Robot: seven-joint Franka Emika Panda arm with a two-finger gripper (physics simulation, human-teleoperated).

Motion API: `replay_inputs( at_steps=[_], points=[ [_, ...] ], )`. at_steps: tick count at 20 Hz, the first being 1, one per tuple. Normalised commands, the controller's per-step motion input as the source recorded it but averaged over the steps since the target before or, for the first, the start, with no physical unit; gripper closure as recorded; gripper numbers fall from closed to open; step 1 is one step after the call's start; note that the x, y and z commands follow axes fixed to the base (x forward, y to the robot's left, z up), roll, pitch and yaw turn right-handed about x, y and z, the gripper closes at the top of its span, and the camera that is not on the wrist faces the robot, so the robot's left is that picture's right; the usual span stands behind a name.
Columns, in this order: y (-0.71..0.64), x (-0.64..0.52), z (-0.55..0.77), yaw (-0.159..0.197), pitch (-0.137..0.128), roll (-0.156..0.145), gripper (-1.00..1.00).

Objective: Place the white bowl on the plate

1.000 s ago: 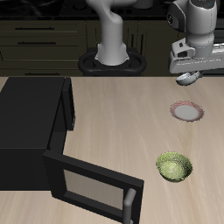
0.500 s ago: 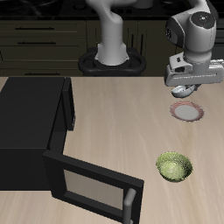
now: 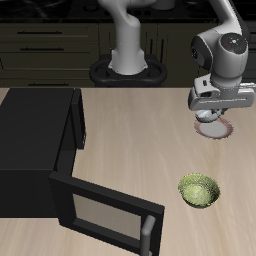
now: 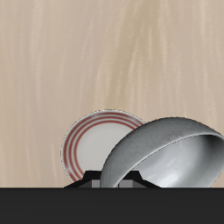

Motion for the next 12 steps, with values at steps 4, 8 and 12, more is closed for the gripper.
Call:
replay_inputs(
  at_steps=[4,8,12],
  points=[
    [0.10,-0.10,-0.39,0.018,0.063,0.024,1.00],
    [0.02,-0.07,-0.35,0.030,0.030,-0.016,1.00],
    [0.04,-0.17,-0.23,0.017,0.014,0.017,1.00]
  ],
)
